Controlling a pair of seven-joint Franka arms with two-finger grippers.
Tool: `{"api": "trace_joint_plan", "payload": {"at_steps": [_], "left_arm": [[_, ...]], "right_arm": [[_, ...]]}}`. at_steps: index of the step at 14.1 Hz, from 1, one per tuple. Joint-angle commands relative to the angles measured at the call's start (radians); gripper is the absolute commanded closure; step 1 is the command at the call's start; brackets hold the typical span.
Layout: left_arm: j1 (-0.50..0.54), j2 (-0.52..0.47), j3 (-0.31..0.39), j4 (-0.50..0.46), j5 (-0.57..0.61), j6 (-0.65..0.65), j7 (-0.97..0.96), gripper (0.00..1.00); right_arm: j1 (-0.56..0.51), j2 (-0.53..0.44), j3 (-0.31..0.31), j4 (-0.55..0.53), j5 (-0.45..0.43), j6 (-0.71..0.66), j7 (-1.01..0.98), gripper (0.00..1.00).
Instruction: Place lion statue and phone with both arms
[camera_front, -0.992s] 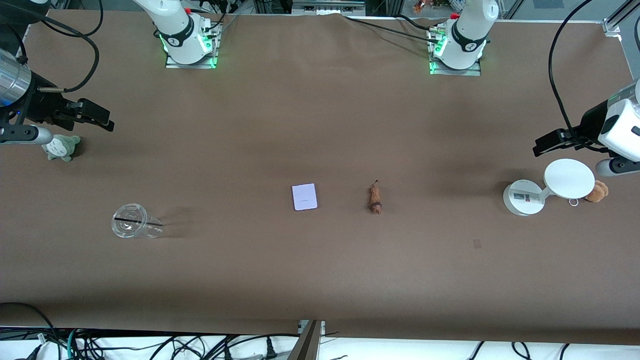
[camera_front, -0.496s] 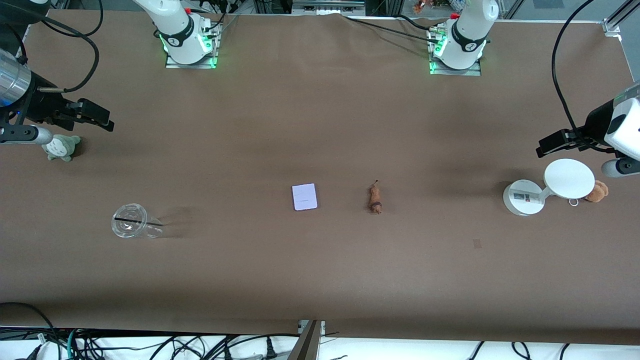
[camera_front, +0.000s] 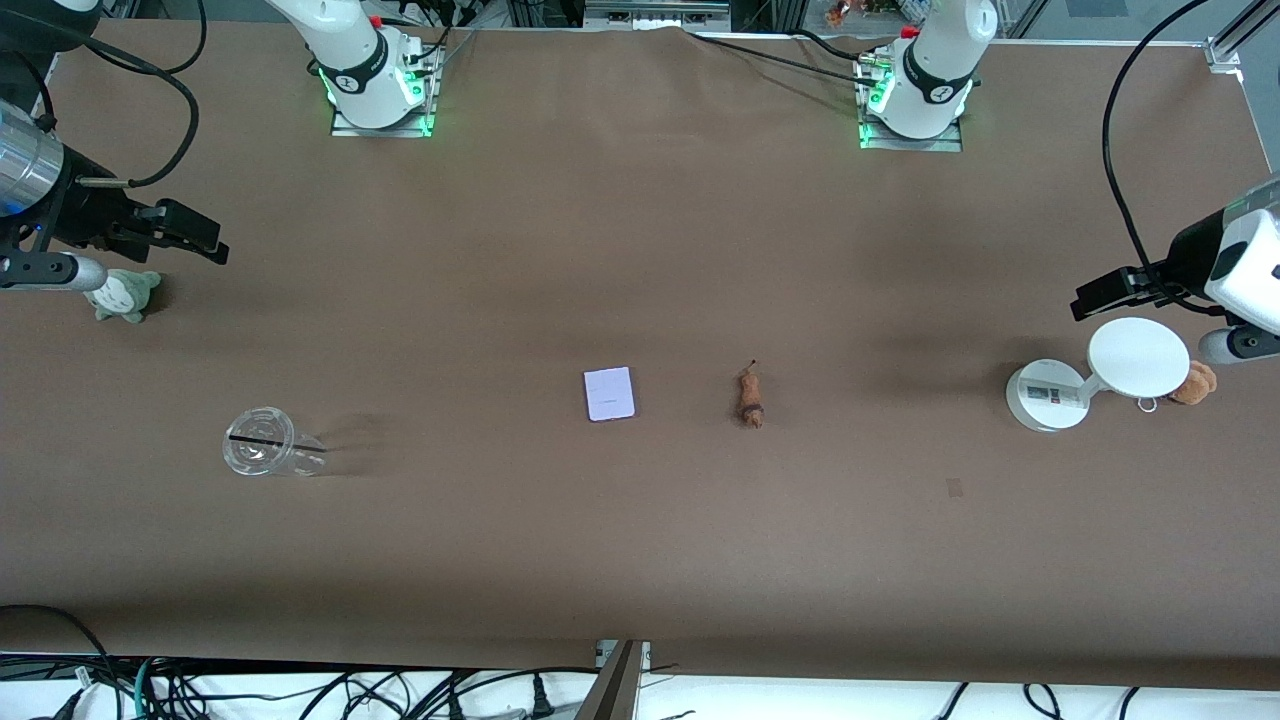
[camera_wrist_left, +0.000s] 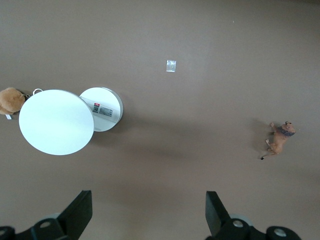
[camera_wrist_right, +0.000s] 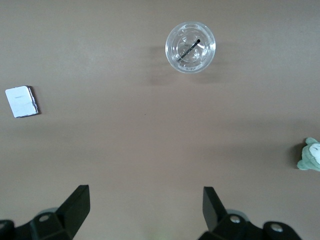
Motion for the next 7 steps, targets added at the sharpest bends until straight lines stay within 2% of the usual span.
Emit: {"api": "trace_joint_plan", "payload": {"at_steps": [1,7], "left_arm": [[-0.006,0.047,0.003,0.038,-0.008,-0.021,0.019,0.0],[-0.076,0.078,-0.012,0.035,-0.025,0.025,0.004,0.0]], "right_arm": [[-0.01,-0.007,0.006,-0.007,0.002,0.001,0.0,0.0],[-0.01,-0.007,0.004,-0.007,0.002,0.001,0.0,0.0]]}}
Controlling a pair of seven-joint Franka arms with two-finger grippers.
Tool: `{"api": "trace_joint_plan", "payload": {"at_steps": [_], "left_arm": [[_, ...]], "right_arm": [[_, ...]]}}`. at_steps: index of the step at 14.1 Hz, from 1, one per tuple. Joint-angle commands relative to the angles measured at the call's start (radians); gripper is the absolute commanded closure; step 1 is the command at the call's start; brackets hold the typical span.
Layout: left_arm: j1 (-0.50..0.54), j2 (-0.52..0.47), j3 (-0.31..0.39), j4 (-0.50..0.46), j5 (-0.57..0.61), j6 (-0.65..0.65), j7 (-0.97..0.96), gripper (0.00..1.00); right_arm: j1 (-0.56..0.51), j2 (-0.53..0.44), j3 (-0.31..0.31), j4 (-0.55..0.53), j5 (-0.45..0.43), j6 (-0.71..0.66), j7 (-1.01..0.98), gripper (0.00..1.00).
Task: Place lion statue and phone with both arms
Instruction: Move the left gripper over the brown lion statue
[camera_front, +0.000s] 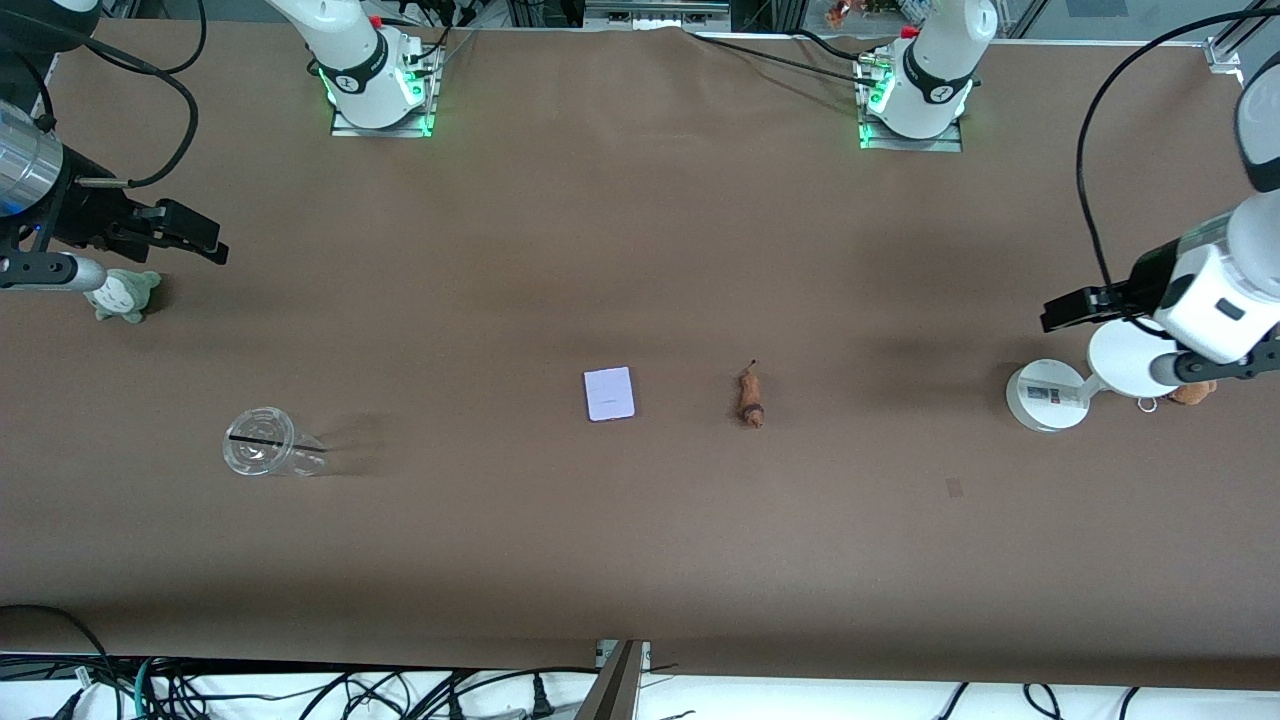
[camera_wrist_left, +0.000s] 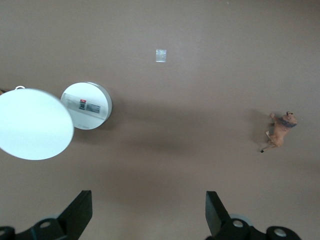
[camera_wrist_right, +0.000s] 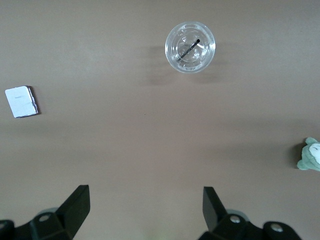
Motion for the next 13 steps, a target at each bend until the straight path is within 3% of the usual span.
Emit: {"api": "trace_joint_plan", "payload": {"at_steps": [1,9,13], "left_arm": [[-0.057,0.03,0.003,0.026,-0.025,0.035,-0.001,0.0],[-0.211,0.152,0.004,0.02,-0.037,0.229,-0.105,0.0],[-0.307,0.246,0.004,0.02,-0.034,0.34,-0.287,0.0]], "right_arm": [[-0.009,-0.007,0.0,-0.006,0.002,0.001,-0.001,0.0],[-0.02,0.009,-0.002,-0.005,0.005,0.014,-0.007,0.0],[-0.019,0.012,-0.002,-0.005,0.002,0.033,-0.01,0.0]]}}
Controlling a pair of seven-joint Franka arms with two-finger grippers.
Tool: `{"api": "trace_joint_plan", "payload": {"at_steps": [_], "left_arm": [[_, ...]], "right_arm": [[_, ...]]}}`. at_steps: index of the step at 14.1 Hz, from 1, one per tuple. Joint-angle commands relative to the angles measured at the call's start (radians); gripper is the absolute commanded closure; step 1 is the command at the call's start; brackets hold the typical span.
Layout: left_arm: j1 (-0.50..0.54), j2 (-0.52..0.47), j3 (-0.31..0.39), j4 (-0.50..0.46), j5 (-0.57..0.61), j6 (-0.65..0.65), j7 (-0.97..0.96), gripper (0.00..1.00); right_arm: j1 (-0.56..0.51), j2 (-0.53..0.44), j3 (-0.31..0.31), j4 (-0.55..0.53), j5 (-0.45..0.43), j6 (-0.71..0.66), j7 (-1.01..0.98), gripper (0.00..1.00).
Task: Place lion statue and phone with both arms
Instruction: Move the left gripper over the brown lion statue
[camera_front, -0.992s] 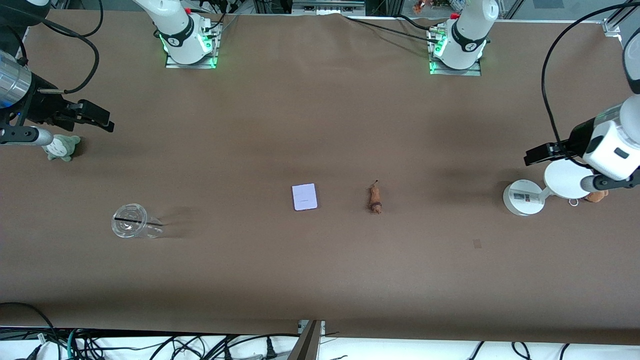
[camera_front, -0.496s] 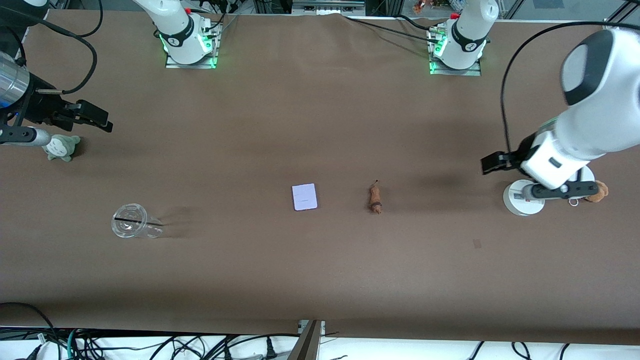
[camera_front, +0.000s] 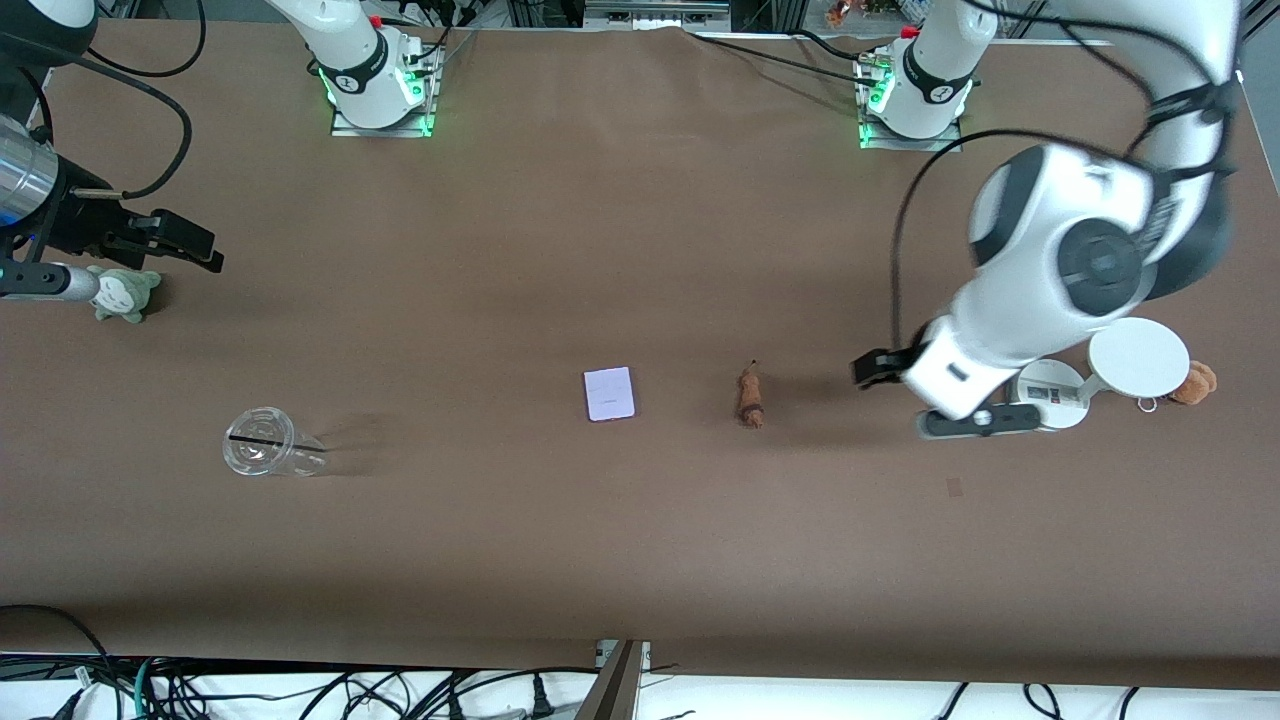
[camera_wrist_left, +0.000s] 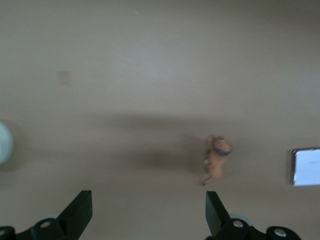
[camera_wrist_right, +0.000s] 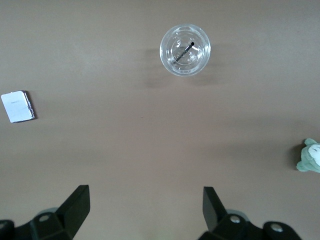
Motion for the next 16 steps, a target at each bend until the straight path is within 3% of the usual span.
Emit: {"api": "trace_joint_plan", "payload": {"at_steps": [1,6,8,11,16], "left_arm": [[-0.056,0.064,0.014,0.023,-0.026,0.053,-0.069,0.0],[-0.123,0.147,0.014,0.014,-0.028,0.136,-0.095,0.0],[-0.16,0.161,0.014,-0.045,-0.025,0.224,-0.139,0.0],[-0.194,0.153,0.014,-0.16,-0.017,0.358,-0.181,0.0],[-0.208,0.161,0.015,-0.265,0.053,0.534,-0.183,0.0]], "right_arm": [[-0.009,-0.003,0.005,-0.004,0.004,0.026,-0.01,0.0],[0.003,-0.003,0.016,-0.004,-0.007,0.032,-0.009,0.0],[0.021,-0.005,0.02,-0.004,-0.024,0.032,-0.003,0.0],[0.131,-0.005,0.019,0.0,-0.119,0.032,0.013,0.0],[0.136,0.04,0.016,0.025,-0.038,0.029,0.003,0.0]]}}
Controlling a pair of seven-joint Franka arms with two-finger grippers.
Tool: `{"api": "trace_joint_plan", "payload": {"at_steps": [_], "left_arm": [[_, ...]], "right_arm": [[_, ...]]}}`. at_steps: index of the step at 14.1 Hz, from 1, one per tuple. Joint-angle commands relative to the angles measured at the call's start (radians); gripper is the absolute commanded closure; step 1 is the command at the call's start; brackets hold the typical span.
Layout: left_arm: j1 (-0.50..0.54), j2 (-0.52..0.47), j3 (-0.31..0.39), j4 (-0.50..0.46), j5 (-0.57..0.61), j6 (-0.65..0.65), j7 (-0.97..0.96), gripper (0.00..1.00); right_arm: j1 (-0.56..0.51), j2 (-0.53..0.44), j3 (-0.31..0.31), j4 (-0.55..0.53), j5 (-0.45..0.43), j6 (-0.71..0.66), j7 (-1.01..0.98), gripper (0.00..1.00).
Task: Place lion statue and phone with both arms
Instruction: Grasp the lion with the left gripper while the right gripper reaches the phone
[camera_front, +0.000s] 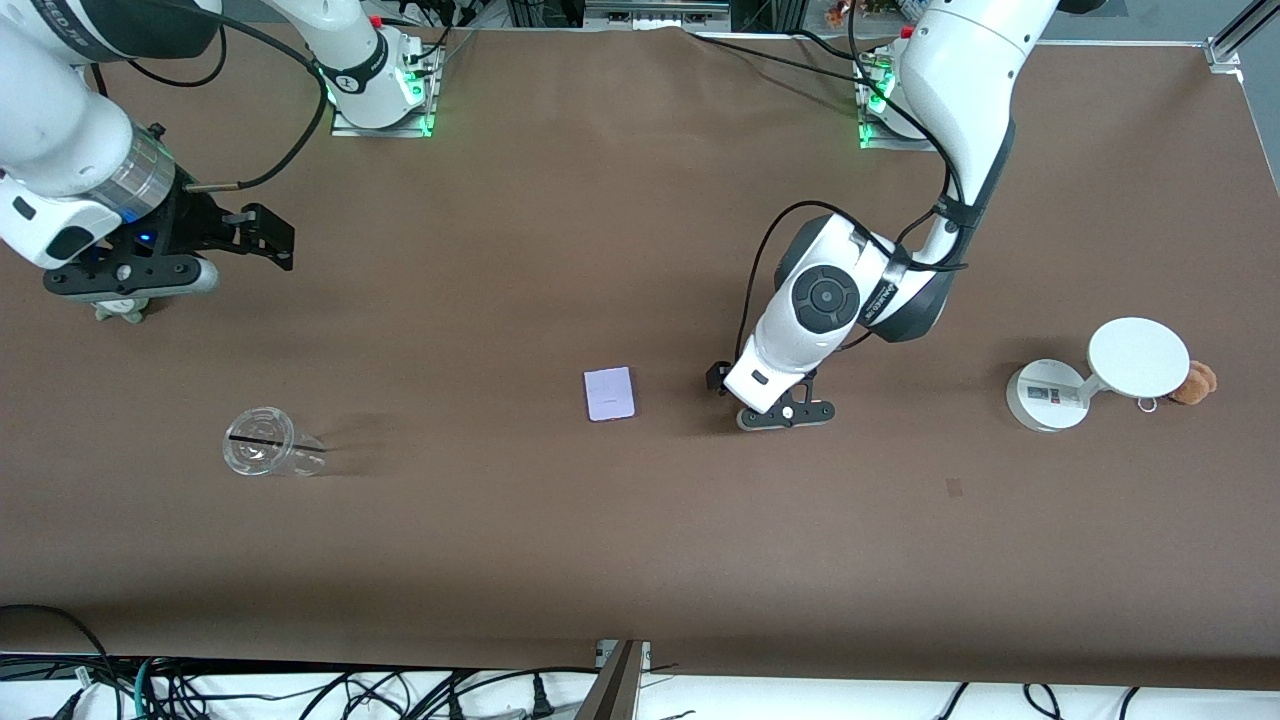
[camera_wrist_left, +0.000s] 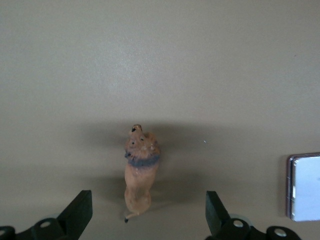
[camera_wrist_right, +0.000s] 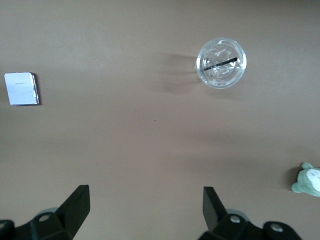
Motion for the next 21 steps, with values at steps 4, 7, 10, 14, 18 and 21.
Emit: {"api": "trace_joint_plan", "payload": {"at_steps": [4,7,10,14,18,21], "left_arm": [[-0.015,0.037,0.016,-0.045,0.111,0.117,-0.006,0.0],[-0.013,0.056,0.015,-0.047,0.116,0.151,-0.037,0.04],[-0.015,0.054,0.015,-0.045,0.116,0.151,-0.04,0.38],[-0.007,0.033,0.015,-0.044,0.112,0.14,-0.045,1.0],[0.043,-0.055,0.019,-0.055,0.115,0.055,-0.025,1.0],[0.114,-0.105,0.019,-0.059,0.115,-0.065,0.102,1.0]], "right_arm": [[0.004,0.082,-0.001,0.031,0.034,-0.015,-0.014,0.0],[-0.002,0.094,-0.002,0.029,0.038,-0.035,-0.022,0.0],[0.001,0.121,-0.002,0.023,0.041,-0.042,-0.023,0.0],[0.015,0.135,-0.002,0.02,0.043,-0.048,-0.017,0.0],[0.018,0.139,-0.002,0.021,0.043,-0.036,-0.022,0.0],[0.023,0.14,0.001,0.026,0.064,-0.01,-0.022,0.0]]}}
